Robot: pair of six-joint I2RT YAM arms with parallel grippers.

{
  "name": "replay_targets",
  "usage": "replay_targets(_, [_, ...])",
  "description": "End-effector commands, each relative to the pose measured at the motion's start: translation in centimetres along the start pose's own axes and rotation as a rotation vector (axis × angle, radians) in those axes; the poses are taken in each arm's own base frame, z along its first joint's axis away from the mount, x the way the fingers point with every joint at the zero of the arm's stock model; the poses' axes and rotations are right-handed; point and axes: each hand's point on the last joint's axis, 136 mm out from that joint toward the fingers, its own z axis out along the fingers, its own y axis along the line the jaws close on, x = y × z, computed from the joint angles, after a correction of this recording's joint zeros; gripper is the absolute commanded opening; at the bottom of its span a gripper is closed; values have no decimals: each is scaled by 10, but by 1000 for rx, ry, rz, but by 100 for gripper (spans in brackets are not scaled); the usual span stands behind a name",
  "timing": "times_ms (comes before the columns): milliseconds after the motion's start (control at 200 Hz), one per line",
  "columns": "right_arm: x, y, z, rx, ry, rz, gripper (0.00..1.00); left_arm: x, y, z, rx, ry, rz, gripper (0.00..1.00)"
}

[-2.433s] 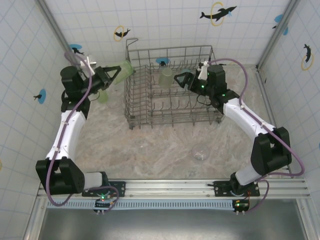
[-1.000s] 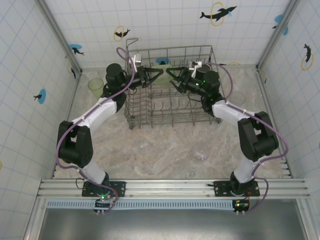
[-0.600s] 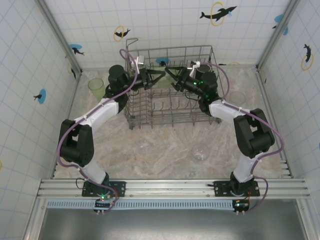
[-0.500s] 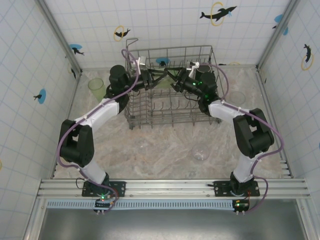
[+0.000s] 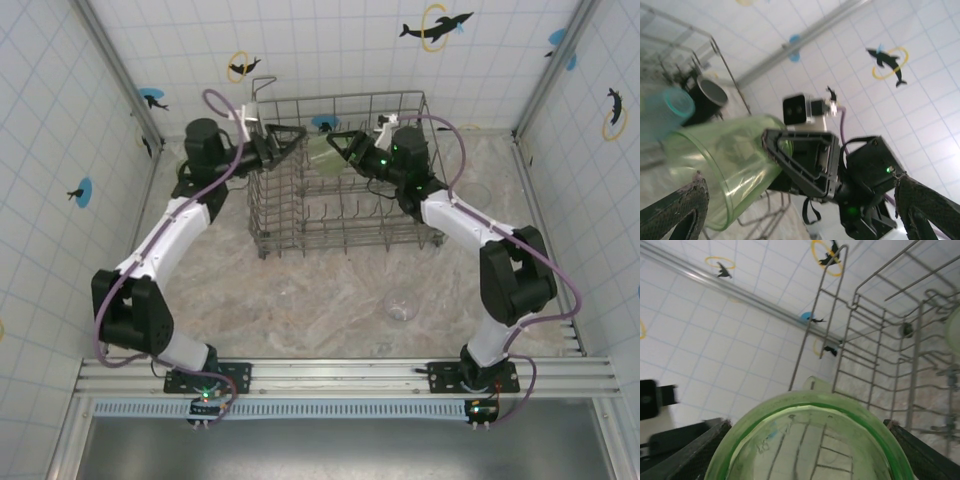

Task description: Load the cups into the dish rack

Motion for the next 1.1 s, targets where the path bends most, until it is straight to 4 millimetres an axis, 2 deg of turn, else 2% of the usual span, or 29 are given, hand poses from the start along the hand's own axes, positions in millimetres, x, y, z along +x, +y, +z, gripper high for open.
replay_targets(0, [-7, -8, -3, 145, -30, -125, 52, -33, -14, -35, -66, -114, 126, 97])
replay_targets(90, [-5, -16, 0, 225, -36, -179, 52, -49, 8, -66, -186, -175, 140, 98])
replay_targets(200, [-2, -24, 9, 298, -34, -241, 51, -58, 44, -98, -369, -227, 159, 98])
replay_targets(305, [4, -33, 17, 365, -11, -296, 51, -54, 79, -116, -538, -242, 174, 98])
replay_targets(500, [10, -49, 25, 448, -8, -351, 52, -45, 124, -145, -770, -237, 206, 98])
replay_targets(651, [14, -55, 32, 470, 0, -369, 51, -41, 145, -172, -867, -281, 223, 98])
replay_targets(766, [14, -60, 38, 505, 7, -403, 52, -34, 157, -183, -901, -279, 228, 98])
replay_targets(976, [17, -70, 51, 526, 20, -415, 52, -22, 161, -202, -961, -293, 263, 98])
replay_targets(1021, [19, -71, 55, 529, 22, -423, 52, -27, 155, -207, -971, -325, 285, 98])
replay_targets(1026, [19, -71, 55, 531, 22, -423, 52, -20, 161, -208, -980, -313, 272, 98])
replay_targets(1096, [22, -76, 60, 536, 32, -422, 52, -19, 160, -210, -982, -335, 273, 98])
